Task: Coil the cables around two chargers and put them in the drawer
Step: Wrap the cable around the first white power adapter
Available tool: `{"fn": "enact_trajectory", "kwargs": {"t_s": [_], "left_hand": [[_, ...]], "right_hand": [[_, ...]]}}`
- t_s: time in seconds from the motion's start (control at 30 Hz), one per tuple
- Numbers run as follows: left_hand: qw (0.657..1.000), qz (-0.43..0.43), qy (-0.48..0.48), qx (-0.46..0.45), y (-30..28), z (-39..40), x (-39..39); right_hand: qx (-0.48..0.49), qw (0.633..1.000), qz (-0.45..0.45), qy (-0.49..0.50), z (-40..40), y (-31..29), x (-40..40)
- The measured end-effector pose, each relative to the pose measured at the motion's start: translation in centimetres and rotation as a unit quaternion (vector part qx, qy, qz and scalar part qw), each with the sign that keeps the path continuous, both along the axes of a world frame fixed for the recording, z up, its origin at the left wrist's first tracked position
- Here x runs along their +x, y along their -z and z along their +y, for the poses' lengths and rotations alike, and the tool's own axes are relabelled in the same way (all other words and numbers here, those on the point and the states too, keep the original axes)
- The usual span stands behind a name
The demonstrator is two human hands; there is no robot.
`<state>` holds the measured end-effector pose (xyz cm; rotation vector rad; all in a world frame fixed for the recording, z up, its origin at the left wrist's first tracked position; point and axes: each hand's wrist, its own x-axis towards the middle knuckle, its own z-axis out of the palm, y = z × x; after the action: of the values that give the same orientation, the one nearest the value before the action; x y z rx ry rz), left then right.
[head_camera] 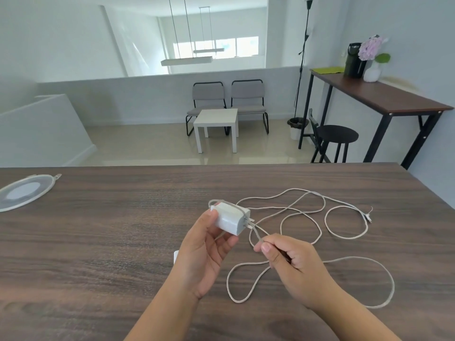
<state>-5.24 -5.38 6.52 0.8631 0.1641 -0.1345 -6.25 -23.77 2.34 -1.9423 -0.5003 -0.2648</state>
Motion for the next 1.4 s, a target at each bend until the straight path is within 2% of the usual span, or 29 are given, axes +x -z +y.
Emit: {"fn": "enact_trajectory", "kwargs": {"t_s": [0.2,0.3,0.4,0.47,0.63,0.7,0.77,0.83,0.9,1.0,1.1,1.13,1.17,1.23,1.4], "left_hand": [[0.999,-0.019,0.039,-0.026,0.1,0.0,-0.2],[0.997,-0.029,0.067,-0.010,0.1,-0.3,-0.5],[0.996,-0.030,0.078,0.014,0.4,-0.3,-0.6],[0.993,-0.041,0.083,0.075,0.7,0.0,-0.5],[0.959,-0.101,0.103,0.243,1.8,0.6,-0.3],[0.927,-0.139,0.116,0.328,2.4,0.8,-0.5],[0.880,-0.178,0.131,0.421,2.8,0.8,-0.8],[0.797,-0.232,0.131,0.542,3.2,0.9,-0.8],[0.720,-0.288,0.128,0.618,3.9,1.1,-0.7],[0.674,-0.327,0.099,0.655,4.7,1.6,-0.5],[0.617,-0.361,0.031,0.699,4.9,1.9,0.2],[0.608,-0.365,0.011,0.704,4.9,1.9,0.5],[0.614,-0.357,-0.005,0.703,4.7,1.9,0.6],[0.659,-0.313,-0.036,0.683,4.3,1.6,0.6],[0.824,-0.139,-0.108,0.538,3.4,1.2,1.2]], "right_hand": [[0.028,0.997,0.062,-0.029,0.5,0.0,0.0],[-0.004,0.996,0.077,-0.052,0.5,0.3,0.6],[-0.037,0.996,0.078,-0.031,0.2,0.1,1.5],[-0.073,0.994,0.075,-0.021,-0.2,-0.5,2.1],[-0.247,0.966,0.058,-0.045,-0.7,-2.2,3.5],[-0.321,0.944,0.046,-0.056,-0.7,-3.0,4.0],[-0.373,0.925,0.040,-0.059,-0.8,-3.6,4.5],[-0.398,0.915,0.046,-0.053,-1.1,-4.2,5.1],[-0.415,0.908,0.045,-0.037,-1.3,-4.8,5.6],[-0.399,0.916,0.035,-0.013,-1.2,-5.4,5.4],[-0.356,0.934,0.026,-0.005,-0.6,-5.7,4.2],[-0.345,0.938,0.022,-0.002,-0.5,-5.6,3.8],[-0.338,0.941,0.017,0.000,-0.3,-5.4,3.4],[-0.320,0.948,0.007,-0.001,0.1,-4.9,2.3],[-0.208,0.978,0.005,-0.026,1.8,-2.6,0.2]]}}
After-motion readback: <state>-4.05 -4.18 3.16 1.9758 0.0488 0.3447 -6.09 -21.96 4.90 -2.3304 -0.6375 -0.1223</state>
